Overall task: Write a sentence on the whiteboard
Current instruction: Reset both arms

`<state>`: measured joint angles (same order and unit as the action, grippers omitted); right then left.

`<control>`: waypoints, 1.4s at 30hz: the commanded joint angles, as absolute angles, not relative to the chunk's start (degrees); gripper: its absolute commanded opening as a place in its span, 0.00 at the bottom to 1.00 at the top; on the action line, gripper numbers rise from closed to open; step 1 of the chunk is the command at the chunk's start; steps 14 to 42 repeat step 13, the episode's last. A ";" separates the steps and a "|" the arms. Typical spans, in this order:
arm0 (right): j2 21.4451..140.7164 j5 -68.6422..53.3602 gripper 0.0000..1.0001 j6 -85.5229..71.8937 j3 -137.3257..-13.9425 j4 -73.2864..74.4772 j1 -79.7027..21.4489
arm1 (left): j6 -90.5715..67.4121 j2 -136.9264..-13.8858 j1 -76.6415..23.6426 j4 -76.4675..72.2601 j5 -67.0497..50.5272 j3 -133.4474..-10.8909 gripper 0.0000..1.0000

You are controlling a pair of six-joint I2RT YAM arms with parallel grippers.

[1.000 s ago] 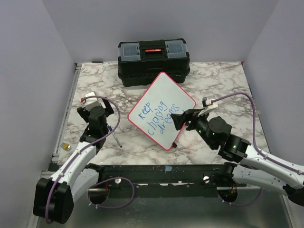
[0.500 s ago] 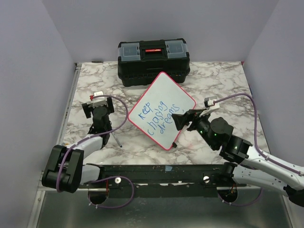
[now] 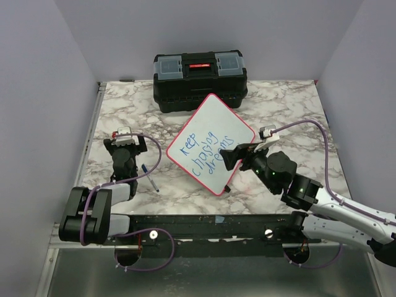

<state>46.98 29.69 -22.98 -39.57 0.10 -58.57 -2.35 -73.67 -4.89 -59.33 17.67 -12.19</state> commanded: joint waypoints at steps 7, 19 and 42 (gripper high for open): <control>45.32 26.89 1.00 -25.27 -40.79 -0.09 -58.90 | -2.22 -73.71 -4.57 -65.40 14.74 -12.41 0.99; 45.73 23.81 1.00 -25.58 -41.11 -0.09 -58.93 | -2.11 -73.83 -4.57 -65.66 14.94 -12.39 0.98; 45.73 23.81 1.00 -25.58 -41.11 -0.09 -58.93 | -2.11 -73.83 -4.57 -65.66 14.94 -12.39 0.98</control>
